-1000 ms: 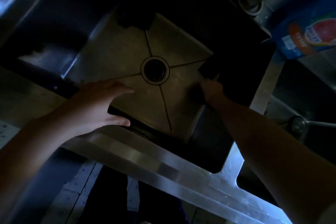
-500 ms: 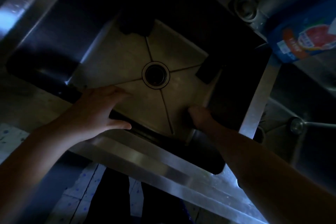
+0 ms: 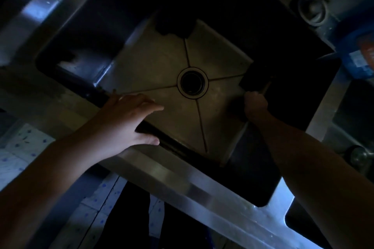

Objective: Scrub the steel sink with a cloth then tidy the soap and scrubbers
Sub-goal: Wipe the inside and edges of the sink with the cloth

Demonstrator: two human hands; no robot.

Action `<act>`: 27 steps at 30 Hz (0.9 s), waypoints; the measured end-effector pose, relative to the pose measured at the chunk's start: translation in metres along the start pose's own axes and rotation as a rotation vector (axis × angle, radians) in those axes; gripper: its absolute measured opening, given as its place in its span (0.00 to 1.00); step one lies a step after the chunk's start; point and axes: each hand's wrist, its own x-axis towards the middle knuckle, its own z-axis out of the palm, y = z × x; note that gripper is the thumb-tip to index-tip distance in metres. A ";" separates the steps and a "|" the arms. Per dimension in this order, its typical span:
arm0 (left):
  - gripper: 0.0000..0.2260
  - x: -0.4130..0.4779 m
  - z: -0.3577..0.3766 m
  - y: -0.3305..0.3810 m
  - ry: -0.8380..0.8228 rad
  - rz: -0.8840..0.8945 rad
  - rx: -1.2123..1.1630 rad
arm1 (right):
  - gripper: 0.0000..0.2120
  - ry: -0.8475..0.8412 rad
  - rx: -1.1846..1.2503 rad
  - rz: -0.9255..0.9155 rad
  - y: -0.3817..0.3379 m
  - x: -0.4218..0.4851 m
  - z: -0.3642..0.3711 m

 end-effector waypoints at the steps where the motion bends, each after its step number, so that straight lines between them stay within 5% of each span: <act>1: 0.32 0.000 0.000 0.000 -0.003 -0.007 -0.005 | 0.15 -0.039 0.003 -0.018 -0.001 -0.012 0.003; 5: 0.31 0.000 0.003 0.001 -0.040 -0.052 -0.037 | 0.17 -0.011 0.083 -0.193 -0.011 -0.058 0.024; 9: 0.31 -0.003 0.002 0.002 -0.030 -0.021 -0.048 | 0.18 -0.448 -0.005 -0.329 -0.032 -0.110 0.039; 12: 0.30 -0.005 0.001 0.005 -0.027 0.006 -0.032 | 0.10 -0.357 0.186 -0.354 -0.038 -0.146 0.030; 15: 0.27 -0.009 0.000 0.004 -0.033 -0.023 -0.014 | 0.18 -0.415 0.010 -0.472 -0.029 -0.114 0.020; 18: 0.23 -0.017 -0.003 0.003 0.013 -0.024 0.022 | 0.21 -0.415 -0.036 -0.327 -0.020 -0.071 0.024; 23: 0.19 -0.027 -0.006 0.003 0.078 -0.017 0.031 | 0.17 -0.069 0.039 -0.109 0.013 -0.025 0.012; 27: 0.17 -0.038 -0.003 0.002 0.082 -0.012 0.065 | 0.18 -0.209 0.013 -0.131 0.008 -0.030 0.026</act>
